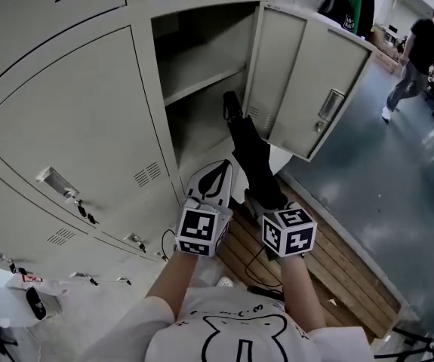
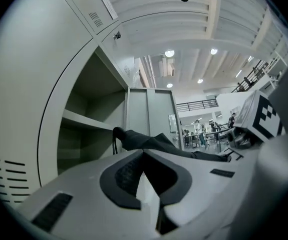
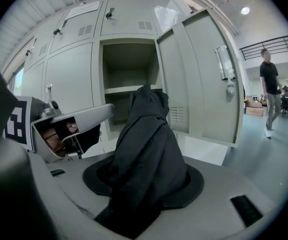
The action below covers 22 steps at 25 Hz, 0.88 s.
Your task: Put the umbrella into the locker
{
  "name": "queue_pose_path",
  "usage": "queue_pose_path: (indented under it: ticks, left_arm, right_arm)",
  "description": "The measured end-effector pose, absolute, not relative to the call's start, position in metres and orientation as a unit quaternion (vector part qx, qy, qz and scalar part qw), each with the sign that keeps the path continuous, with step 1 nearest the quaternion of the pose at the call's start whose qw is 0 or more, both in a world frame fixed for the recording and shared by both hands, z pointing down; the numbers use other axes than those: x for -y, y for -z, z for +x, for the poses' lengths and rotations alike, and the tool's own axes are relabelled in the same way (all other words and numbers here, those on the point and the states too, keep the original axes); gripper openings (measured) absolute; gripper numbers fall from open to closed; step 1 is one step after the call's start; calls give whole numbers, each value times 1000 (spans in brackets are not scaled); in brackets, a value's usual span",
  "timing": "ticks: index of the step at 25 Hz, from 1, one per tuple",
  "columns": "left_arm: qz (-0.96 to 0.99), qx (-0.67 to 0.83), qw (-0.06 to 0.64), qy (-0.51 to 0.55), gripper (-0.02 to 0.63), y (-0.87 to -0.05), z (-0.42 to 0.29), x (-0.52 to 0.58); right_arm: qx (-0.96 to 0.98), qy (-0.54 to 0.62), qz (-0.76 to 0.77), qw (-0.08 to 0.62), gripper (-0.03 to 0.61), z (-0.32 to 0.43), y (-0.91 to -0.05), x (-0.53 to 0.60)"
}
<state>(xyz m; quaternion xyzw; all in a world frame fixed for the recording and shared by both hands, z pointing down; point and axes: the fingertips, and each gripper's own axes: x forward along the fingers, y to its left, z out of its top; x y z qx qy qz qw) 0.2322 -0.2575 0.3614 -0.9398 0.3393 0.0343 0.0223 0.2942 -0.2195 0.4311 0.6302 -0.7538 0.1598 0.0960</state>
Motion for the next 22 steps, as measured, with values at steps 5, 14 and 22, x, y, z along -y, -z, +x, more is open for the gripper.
queue_pose_path:
  ticks: [5,14,22]
  left_arm:
    - [-929,-368,26,-28,3,-365,221,267]
    - [-920,-390,35,-29,3,-358,202,284]
    - [-916,-398,33,-24,3,-359,189,302]
  right_arm:
    - [772,-163,599,133,216,289,-441,239]
    - [787,-148,560,213,219,279,-446,282]
    - [794,-153,531,255,222,269,-445,322]
